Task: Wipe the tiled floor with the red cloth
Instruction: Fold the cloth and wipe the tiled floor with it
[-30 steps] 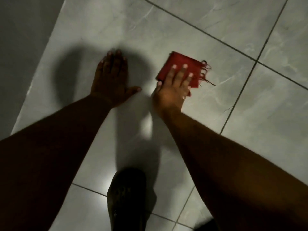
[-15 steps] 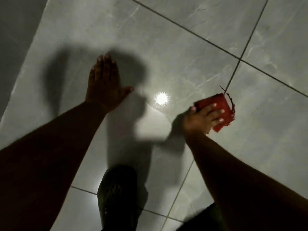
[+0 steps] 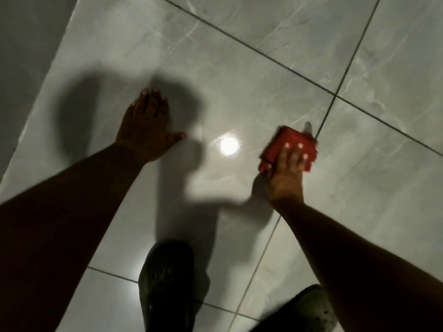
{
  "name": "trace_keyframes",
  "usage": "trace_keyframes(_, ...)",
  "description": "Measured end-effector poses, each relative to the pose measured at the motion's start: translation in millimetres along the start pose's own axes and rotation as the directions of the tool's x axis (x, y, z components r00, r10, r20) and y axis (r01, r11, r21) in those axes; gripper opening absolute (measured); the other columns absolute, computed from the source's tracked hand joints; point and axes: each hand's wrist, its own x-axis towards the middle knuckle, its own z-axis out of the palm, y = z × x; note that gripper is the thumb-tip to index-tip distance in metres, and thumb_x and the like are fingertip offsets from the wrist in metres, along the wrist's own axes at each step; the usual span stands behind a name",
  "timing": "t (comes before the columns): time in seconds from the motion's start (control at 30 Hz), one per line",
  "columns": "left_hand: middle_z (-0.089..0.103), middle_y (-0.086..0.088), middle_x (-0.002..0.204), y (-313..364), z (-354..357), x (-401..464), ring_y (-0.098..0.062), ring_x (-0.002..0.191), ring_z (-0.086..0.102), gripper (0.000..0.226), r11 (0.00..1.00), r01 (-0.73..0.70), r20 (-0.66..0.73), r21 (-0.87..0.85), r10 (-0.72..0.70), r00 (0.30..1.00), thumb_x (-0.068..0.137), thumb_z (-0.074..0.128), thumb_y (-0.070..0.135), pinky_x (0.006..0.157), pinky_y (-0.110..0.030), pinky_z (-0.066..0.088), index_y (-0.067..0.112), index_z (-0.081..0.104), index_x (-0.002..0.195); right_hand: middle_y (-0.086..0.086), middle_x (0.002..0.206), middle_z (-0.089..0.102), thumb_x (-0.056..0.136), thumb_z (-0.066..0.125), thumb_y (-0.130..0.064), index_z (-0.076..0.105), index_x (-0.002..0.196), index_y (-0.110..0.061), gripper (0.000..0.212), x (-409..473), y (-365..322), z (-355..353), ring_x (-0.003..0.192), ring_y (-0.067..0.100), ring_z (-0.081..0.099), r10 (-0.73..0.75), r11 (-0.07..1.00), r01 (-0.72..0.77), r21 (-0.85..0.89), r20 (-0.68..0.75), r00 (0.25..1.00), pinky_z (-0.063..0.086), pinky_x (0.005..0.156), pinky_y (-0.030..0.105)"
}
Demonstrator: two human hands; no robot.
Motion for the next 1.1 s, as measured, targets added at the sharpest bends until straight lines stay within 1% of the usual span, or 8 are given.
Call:
trace_keyframes(0.2, 0.010, -0.024, 0.160, 36, -3, -7, -0.038, 0.149, 0.006, 0.092, 0.995, 0.046, -0.004, -0.085, -0.046, 0.999, 0.088, 0.042, 0.060, 0.121, -0.048, 0.013, -0.001, 0.012, 0.150, 0.034, 0.157, -0.013, 0.100, 0.037, -0.030, -0.006, 0.150, 0.003, 0.074, 12, -35, 0, 0.143, 0.056, -0.013, 0.228, 0.973, -0.230, 0.001, 0.128, 0.965, -0.006, 0.119, 0.058)
trace_keyframes(0.3, 0.007, -0.024, 0.160, 44, 0, -4, -0.038, 0.149, 0.005, 0.090, 0.993, 0.085, 0.020, -0.081, -0.084, 0.996, 0.089, 0.043, 0.057, 0.119, -0.049, 0.014, 0.000, 0.010, 0.150, 0.027, 0.160, -0.011, 0.096, 0.041, -0.030, 0.000, 0.153, -0.005, 0.074, 20, -85, 14, 0.143, 0.054, -0.014, -0.144, 0.984, 0.159, -0.073, 0.178, 0.973, -0.003, 0.120, 0.060)
trace_keyframes(0.43, 0.013, -0.027, 0.158, 30, 4, -4, -0.042, 0.148, 0.011, 0.081, 0.999, 0.015, -0.039, -0.049, -0.017, 0.999, 0.093, 0.043, 0.050, 0.120, -0.051, 0.017, -0.001, 0.017, 0.149, 0.017, 0.163, -0.009, 0.097, 0.041, -0.029, 0.002, 0.154, -0.013, 0.071, 67, -107, -1, 0.147, 0.048, -0.010, -0.467, 0.860, 0.493, -0.132, 0.183, 0.865, 0.009, 0.122, 0.056)
trace_keyframes(0.5, 0.012, -0.026, 0.159, 27, 9, -7, -0.042, 0.148, 0.010, 0.078, 1.000, 0.012, -0.041, -0.017, -0.013, 0.999, 0.094, 0.038, 0.050, 0.120, -0.051, 0.016, 0.001, 0.015, 0.150, 0.018, 0.163, -0.010, 0.096, 0.044, -0.035, 0.000, 0.154, -0.014, 0.075, 86, -89, -16, 0.147, 0.047, -0.010, -0.439, 0.876, 0.463, -0.137, 0.173, 0.882, 0.010, 0.122, 0.055)
trace_keyframes(0.6, 0.009, -0.025, 0.159, 29, 9, -6, -0.044, 0.147, 0.007, 0.078, 1.000, 0.011, -0.010, 0.008, -0.010, 1.000, 0.095, 0.034, 0.051, 0.121, -0.051, 0.015, 0.001, 0.012, 0.150, 0.023, 0.161, -0.014, 0.094, 0.046, -0.034, -0.006, 0.153, -0.009, 0.082, 79, -45, -34, 0.146, 0.049, -0.013, -0.155, 0.982, 0.163, -0.091, 0.090, 0.984, 0.006, 0.122, 0.055)
trace_keyframes(0.7, 0.007, -0.025, 0.160, 28, 5, -4, -0.043, 0.148, 0.005, 0.079, 1.000, -0.002, 0.012, 0.024, 0.002, 1.000, 0.095, 0.032, 0.051, 0.121, -0.052, 0.012, 0.000, 0.009, 0.150, 0.031, 0.158, -0.015, 0.099, 0.036, -0.031, -0.009, 0.150, 0.002, 0.076, 44, -22, -29, 0.145, 0.050, -0.014, 0.054, 0.997, -0.049, -0.057, 0.089, 0.995, -0.003, 0.122, 0.055)
trace_keyframes(0.97, 0.003, -0.023, 0.160, 29, 16, -16, -0.043, 0.148, 0.003, 0.075, 0.997, 0.014, -0.042, 0.072, -0.011, 0.999, 0.096, 0.021, 0.054, 0.118, -0.053, 0.011, 0.005, 0.004, 0.151, 0.030, 0.159, -0.010, 0.097, 0.036, -0.033, 0.001, 0.152, -0.001, 0.073, 2, -52, 8, 0.144, 0.054, -0.013, -0.294, 0.927, 0.342, -0.156, 0.268, 0.918, -0.006, 0.121, 0.057)
trace_keyframes(1.1, 0.018, -0.021, 0.159, 49, 6, -12, -0.043, 0.145, 0.017, 0.067, 0.999, 0.040, -0.065, 0.026, -0.039, 0.997, 0.095, 0.030, 0.048, 0.114, -0.052, 0.021, 0.008, 0.023, 0.148, 0.025, 0.160, 0.016, 0.097, 0.045, -0.018, 0.031, 0.148, -0.003, 0.054, 22, -33, -17, 0.148, 0.041, 0.013, -0.359, 0.905, 0.341, 0.253, 0.029, 0.933, 0.013, 0.121, 0.038)
